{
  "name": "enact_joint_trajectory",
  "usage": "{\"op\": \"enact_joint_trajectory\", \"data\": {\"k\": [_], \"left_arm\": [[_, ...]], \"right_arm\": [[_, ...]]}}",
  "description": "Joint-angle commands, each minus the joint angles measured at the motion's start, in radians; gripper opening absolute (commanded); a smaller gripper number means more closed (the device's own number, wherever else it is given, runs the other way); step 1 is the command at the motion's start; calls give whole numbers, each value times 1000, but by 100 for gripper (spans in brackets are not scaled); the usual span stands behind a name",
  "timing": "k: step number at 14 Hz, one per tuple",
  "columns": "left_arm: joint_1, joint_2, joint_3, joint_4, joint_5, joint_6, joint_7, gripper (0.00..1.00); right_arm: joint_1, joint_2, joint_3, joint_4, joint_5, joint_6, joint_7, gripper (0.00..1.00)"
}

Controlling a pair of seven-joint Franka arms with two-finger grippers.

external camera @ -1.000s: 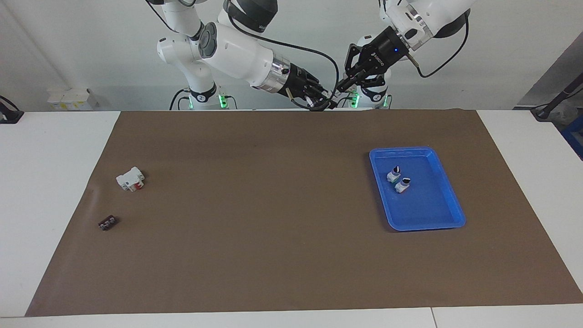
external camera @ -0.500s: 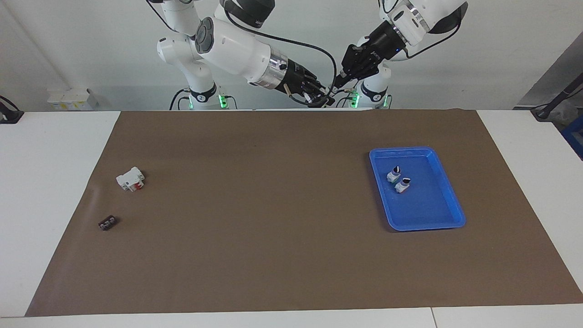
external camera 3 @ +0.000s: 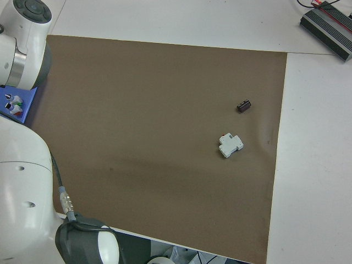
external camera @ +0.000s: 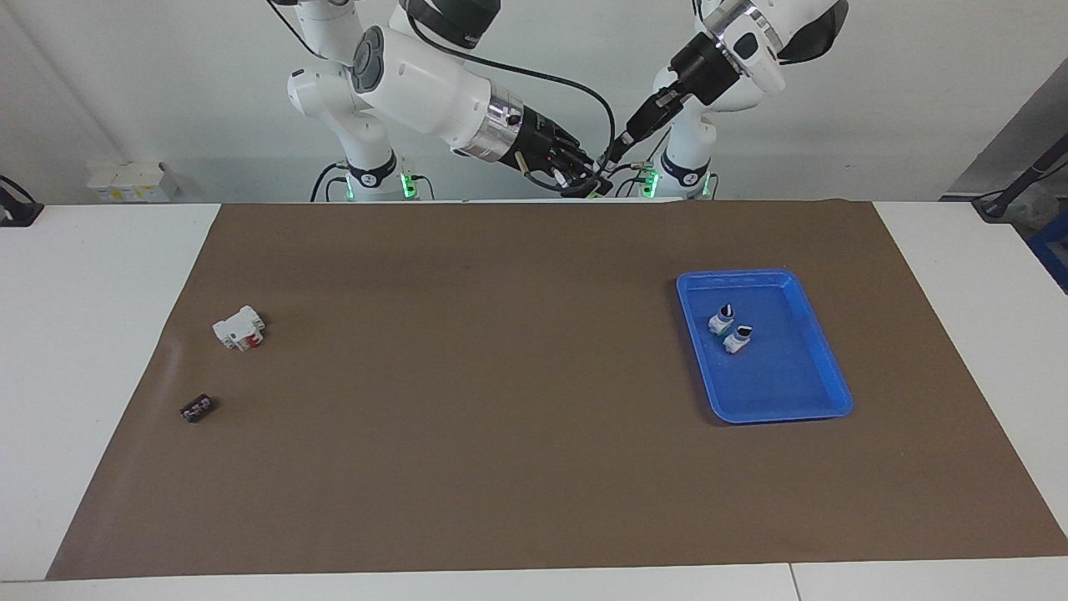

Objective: Turn and place switch with both arms

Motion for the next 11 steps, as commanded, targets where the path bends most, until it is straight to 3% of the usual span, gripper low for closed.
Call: {"op": "enact_joint_trajectory", "data": {"k": [1, 7, 11], "left_arm": [[-7, -12, -18, 16, -8, 33, -184, 0], [-1, -10, -18, 16, 18, 62, -546, 0], [0, -10, -20, 13, 20, 67, -600, 0]], "right_arm": [[3, 10, 15, -3, -13, 10, 25, 0], [3, 10, 15, -3, -13, 10, 25, 0], [3, 10, 15, -3, -13, 10, 25, 0]]}}
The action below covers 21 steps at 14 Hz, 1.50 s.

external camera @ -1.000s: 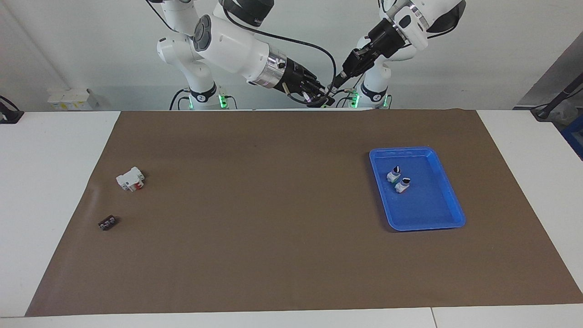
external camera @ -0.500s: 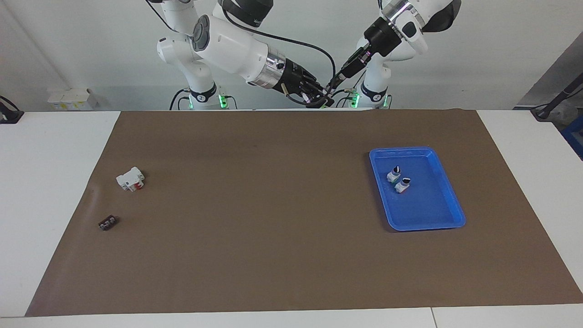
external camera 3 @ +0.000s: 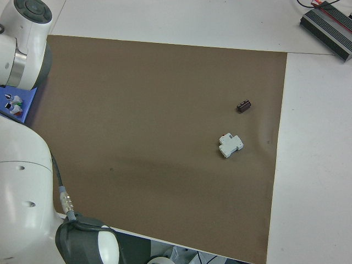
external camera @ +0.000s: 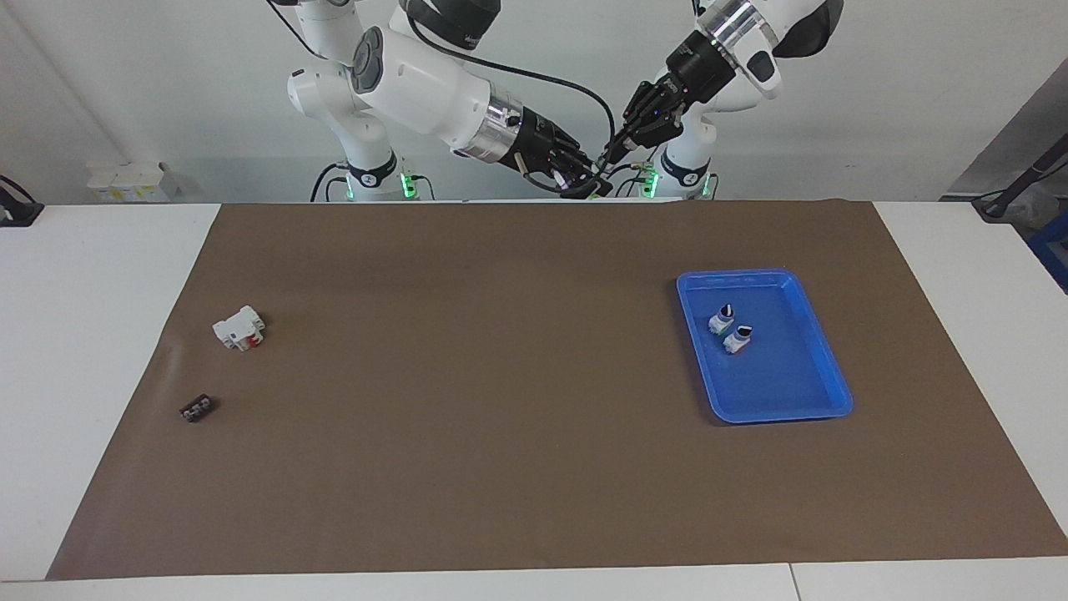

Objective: Turn and place switch with both arms

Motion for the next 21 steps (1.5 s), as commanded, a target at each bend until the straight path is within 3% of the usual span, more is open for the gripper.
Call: {"op": "enact_joint_trajectory", "data": {"k": [1, 14, 15, 16, 21], "left_arm": [[-1, -9, -9, 10, -2, 45, -47, 0], [5, -10, -4, 8, -2, 31, -47, 0], [5, -10, -4, 8, -2, 31, -45, 0], [5, -10, -4, 8, -2, 31, -44, 0], [5, -12, -3, 6, 0, 31, -36, 0]], "right_arm": [[3, 9, 15, -4, -13, -1, 24, 0], [3, 9, 15, -4, -13, -1, 25, 0], [2, 9, 13, -4, -18, -4, 27, 68], [3, 4, 13, -1, -55, -4, 16, 100], [-32, -35, 6, -1, -104, -72, -1, 100]]}}
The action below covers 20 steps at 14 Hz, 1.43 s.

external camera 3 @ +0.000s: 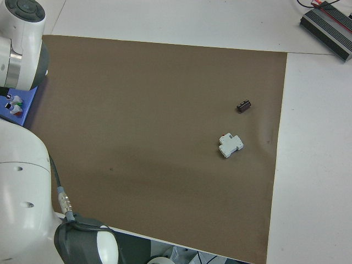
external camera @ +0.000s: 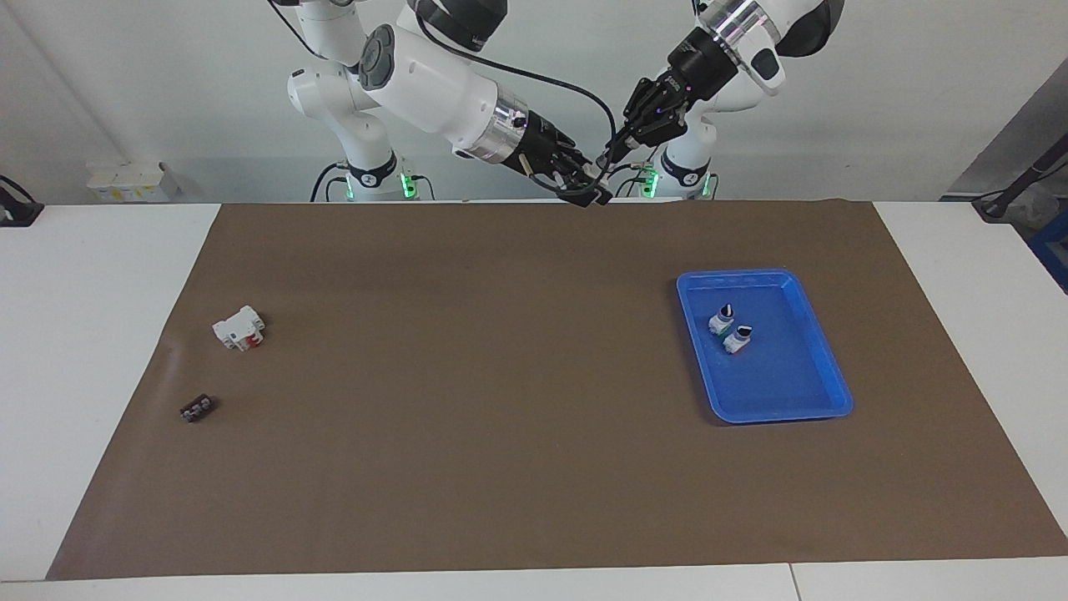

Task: Turn and place switch with both arms
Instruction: 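Pull the switch away with the left gripper while the right gripper retracts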

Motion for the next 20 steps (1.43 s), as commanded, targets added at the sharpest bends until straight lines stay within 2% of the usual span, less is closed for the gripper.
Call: {"op": "enact_joint_trajectory", "data": {"k": [1, 4, 6, 8, 10, 12, 14, 16, 20], "left_arm": [[5, -12, -4, -3, 0, 11, 1, 0], [5, -16, -3, -8, 0, 6, 24, 0], [5, -18, -3, -9, 0, 2, 38, 0], [5, -19, -3, -17, 5, 2, 62, 0], [5, -33, -1, -40, 5, -3, 102, 0], [5, -38, -1, -50, 5, -5, 148, 0], [5, -54, -1, -73, 5, -12, 235, 0], [5, -74, 0, -101, 6, -47, 372, 0], [23, -123, 2, -190, 26, -66, 691, 0]], "right_arm": [[-54, -38, 3, -1, -21, -62, -22, 100], [-112, -83, 2, -1, -36, -136, -101, 100], [-135, -106, 0, 2, -99, -157, -189, 100], [-135, -124, 0, 5, -216, -151, -292, 100], [-139, -131, -1, 2, -374, -147, -500, 100], [-183, -132, -1, -4, -511, -153, -695, 100], [-235, -132, -1, -6, -634, -154, -905, 100], [-290, -131, -1, -6, -705, -156, -1091, 100], [-333, -138, -10, 11, -858, -242, -1280, 100]]}}
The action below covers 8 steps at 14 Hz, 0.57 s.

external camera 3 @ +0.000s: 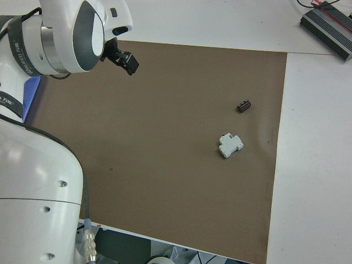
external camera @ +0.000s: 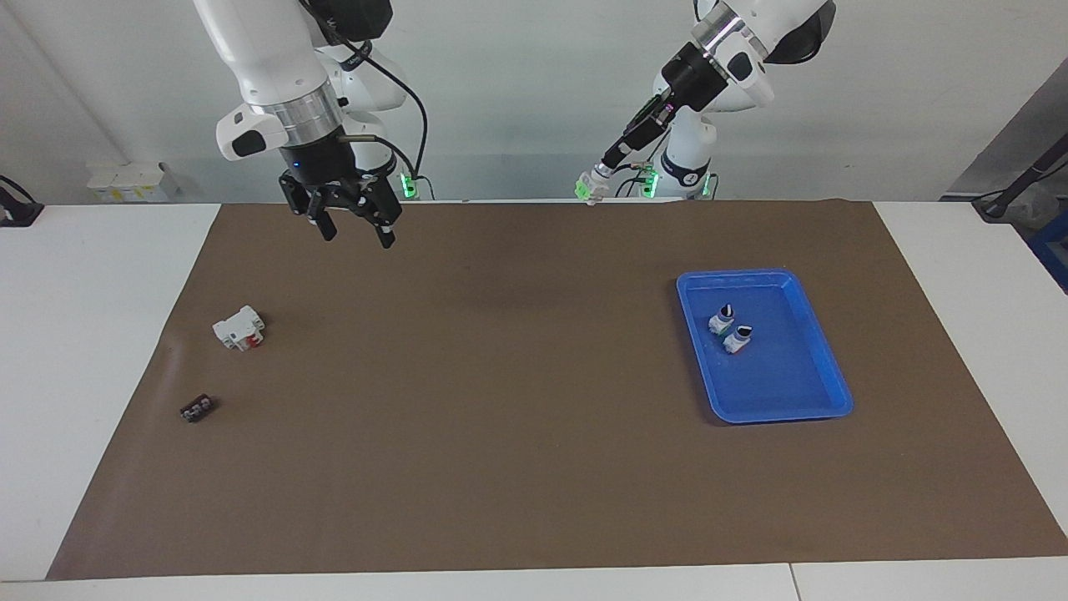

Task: Turn and place switch with both arms
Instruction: 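Pull the switch away with the left gripper while the right gripper retracts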

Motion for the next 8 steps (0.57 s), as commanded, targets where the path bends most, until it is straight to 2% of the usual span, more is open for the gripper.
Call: {"op": "enact_joint_trajectory", "data": {"k": [1, 3, 4, 6, 7, 8], "left_arm": [[40, -60, 1, -76, 41, -42, 224, 0], [71, -59, 2, -83, 102, -69, 415, 0], [91, -57, 2, -103, 134, -69, 528, 0], [125, -57, 4, -140, 200, -72, 725, 0], [143, -54, 4, -154, 228, -70, 809, 0], [165, -48, 4, -166, 249, -70, 907, 0]], "right_arm": [[-33, -26, -8, 7, -68, -53, -147, 100], [-71, -27, -17, 7, -71, -56, -225, 100], [-57, -29, -46, 8, -77, -59, -245, 100], [80, -29, -201, 19, -104, -91, -259, 100], [111, -29, -249, 27, -108, -124, -270, 100], [98, -29, -254, 27, -106, -127, -311, 100]]}}
